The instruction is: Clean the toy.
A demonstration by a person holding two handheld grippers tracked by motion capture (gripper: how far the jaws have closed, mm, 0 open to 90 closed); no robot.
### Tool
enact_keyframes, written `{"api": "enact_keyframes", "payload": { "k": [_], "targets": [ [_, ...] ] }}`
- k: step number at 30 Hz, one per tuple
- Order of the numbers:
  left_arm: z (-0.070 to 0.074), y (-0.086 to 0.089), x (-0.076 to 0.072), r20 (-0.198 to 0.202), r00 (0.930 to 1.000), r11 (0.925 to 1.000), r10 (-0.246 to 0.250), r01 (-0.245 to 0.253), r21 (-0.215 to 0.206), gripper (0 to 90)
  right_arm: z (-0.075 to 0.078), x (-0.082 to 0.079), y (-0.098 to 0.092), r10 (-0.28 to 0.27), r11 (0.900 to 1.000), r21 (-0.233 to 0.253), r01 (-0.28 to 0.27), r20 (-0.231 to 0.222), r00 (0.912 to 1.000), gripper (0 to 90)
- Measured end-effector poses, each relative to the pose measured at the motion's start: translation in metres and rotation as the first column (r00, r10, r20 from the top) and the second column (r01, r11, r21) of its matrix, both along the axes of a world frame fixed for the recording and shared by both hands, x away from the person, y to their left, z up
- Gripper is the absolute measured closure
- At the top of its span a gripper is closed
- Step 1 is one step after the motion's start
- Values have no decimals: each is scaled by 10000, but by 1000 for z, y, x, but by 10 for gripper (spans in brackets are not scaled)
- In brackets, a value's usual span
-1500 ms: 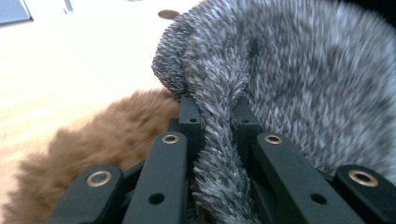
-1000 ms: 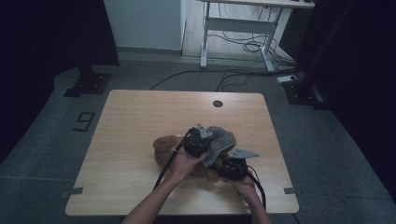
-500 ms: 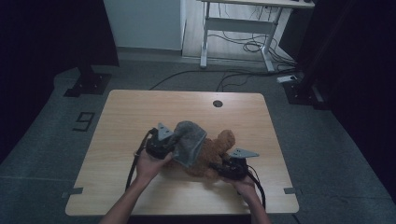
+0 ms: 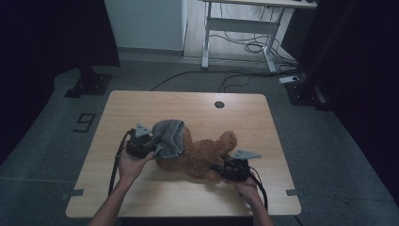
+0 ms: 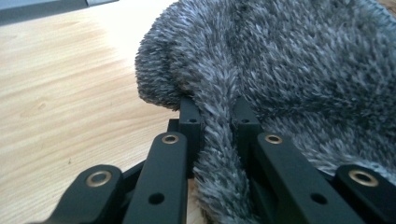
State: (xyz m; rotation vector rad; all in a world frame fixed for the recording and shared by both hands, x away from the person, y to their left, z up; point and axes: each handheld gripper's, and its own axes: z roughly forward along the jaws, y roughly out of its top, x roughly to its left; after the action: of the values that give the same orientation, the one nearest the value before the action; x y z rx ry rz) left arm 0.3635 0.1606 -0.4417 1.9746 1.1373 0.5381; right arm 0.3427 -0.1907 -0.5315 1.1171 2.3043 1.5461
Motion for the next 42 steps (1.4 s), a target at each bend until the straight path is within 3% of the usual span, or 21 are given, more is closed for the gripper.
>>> {"api": "enact_keyframes", "payload": {
  "k": [4,7,9,10,11,16,20,27,30,39,42],
  "targets": [
    [1,-32,1,2,9982,9982,-597,597,-89,790,0,0,0,-21,10000,5,21,-11,10000,608],
    [-2,-61,2,-363,9898,9899,-1378,1364,-379,790,0,0,0,-39,10000,44,39,-21,10000,608],
    [-9,-82,1,-471,9854,9860,-1638,1651,236,789,0,0,0,-39,10000,34,39,-18,10000,608],
    [-11,-89,0,-316,9873,9857,-1559,1575,594,789,0,0,0,-38,10000,10,38,-15,10000,608],
    [-12,-90,0,-239,9886,9867,-1489,1502,627,790,-1,0,0,-53,10000,-10,53,-19,10000,608],
    [-14,-67,2,-580,9871,9888,-1491,1495,32,788,0,0,0,6,10000,-21,-6,16,10000,608],
    [-9,-52,-3,-418,9899,9907,-1352,1345,-198,788,0,0,0,42,10000,-63,-42,53,10000,607],
    [-2,-21,-9,-108,9967,9967,-807,806,-113,788,0,0,0,-16,10000,30,16,-13,10000,607],
    [-4,-3,-10,-196,9987,9982,-468,460,-386,790,0,1,0,2,10000,40,-2,-29,10000,608],
    [-19,26,-8,-546,9979,9994,348,-350,-40,790,-1,1,-1,-17,10000,43,17,-58,10000,608],
    [-26,32,-7,-771,9961,9988,440,-456,-185,789,-1,1,-1,-28,10000,52,29,-68,10000,608]
  ]
}}
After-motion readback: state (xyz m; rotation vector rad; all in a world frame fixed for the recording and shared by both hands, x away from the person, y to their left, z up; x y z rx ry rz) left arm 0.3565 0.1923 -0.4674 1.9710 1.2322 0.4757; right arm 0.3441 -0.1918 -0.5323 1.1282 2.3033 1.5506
